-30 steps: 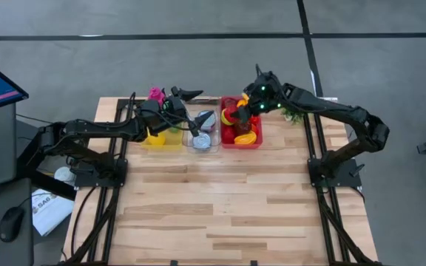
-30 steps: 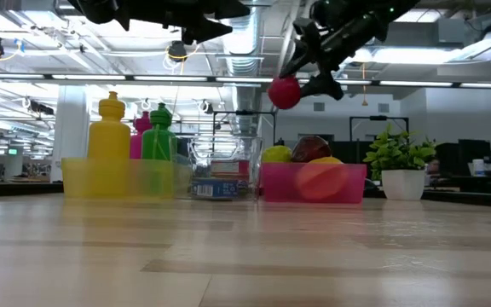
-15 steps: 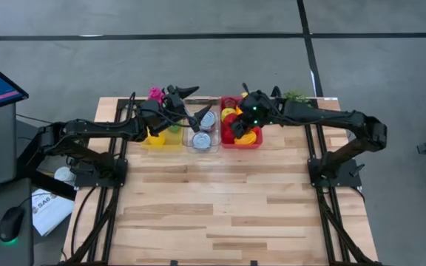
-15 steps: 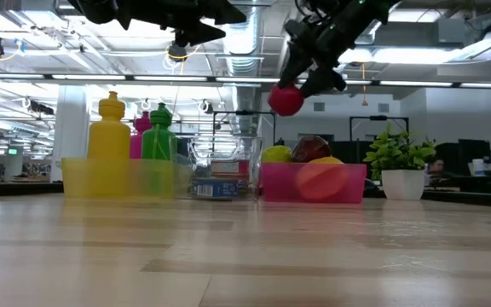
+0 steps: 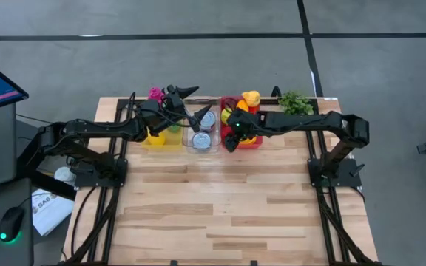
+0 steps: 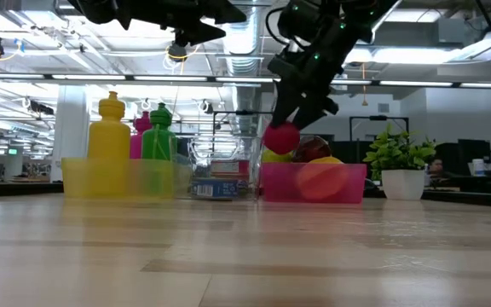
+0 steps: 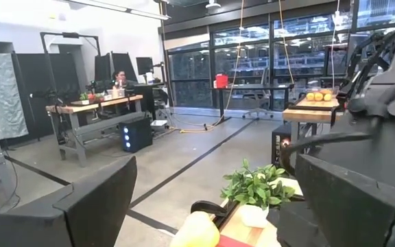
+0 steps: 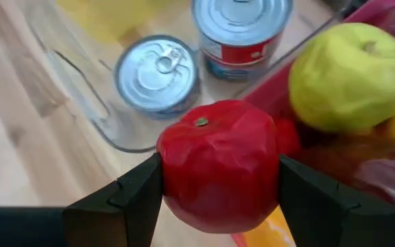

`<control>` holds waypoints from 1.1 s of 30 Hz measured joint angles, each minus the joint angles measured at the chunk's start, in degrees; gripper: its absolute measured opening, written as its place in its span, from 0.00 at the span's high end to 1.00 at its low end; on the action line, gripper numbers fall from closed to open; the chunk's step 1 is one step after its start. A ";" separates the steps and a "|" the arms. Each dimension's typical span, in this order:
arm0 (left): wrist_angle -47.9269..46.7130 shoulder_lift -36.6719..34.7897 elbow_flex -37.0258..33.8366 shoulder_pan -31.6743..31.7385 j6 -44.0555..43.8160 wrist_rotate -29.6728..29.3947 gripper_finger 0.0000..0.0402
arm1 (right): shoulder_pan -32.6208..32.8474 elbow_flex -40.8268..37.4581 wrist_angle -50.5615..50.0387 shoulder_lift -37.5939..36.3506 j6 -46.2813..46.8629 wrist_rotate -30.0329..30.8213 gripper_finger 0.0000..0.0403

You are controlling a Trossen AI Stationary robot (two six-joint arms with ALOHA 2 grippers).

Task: Pick & Place Food Item
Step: Put the red apple into the pink bin, then return to Home Position

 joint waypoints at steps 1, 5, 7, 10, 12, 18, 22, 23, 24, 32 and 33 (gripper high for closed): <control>0.03 0.00 0.00 0.00 -0.29 -0.02 0.04 | 0.18 -0.03 -0.11 0.17 -0.04 0.89 0.39; 0.04 0.00 0.00 0.00 -1.68 0.00 0.05 | 0.87 -0.01 -0.74 0.48 -0.43 3.58 0.39; 0.04 0.00 0.00 0.00 -1.80 0.00 0.05 | 1.13 0.03 -0.36 0.48 -0.47 3.24 0.39; 0.04 0.00 0.00 0.00 -1.82 -0.01 0.05 | 1.15 0.03 -1.71 0.48 -0.56 3.19 0.36; 0.04 0.00 0.00 0.00 -1.82 0.00 0.05 | 1.13 0.03 -1.85 0.48 -0.57 3.20 0.34; 0.04 0.00 0.00 0.00 -1.84 0.00 0.05 | 0.96 0.03 -2.33 0.48 -0.56 3.21 0.24; 0.05 0.00 0.00 0.00 -1.84 0.00 0.05 | 0.58 0.05 -2.49 0.48 -0.58 3.21 0.18; 0.04 0.00 0.00 0.02 -1.84 0.00 0.05 | 0.50 0.25 -2.86 0.48 -0.62 3.21 0.17; 0.04 0.00 0.00 0.02 -1.84 0.00 0.05 | 0.43 0.66 -3.28 0.48 -0.94 3.21 0.16; 0.04 0.00 0.00 0.02 -1.84 0.00 0.06 | 0.37 9.02 -7.21 0.48 -10.21 3.15 0.18; 0.02 0.00 0.00 0.00 -1.84 0.01 0.06 | 0.37 10.21 -7.62 0.46 -11.40 3.17 0.20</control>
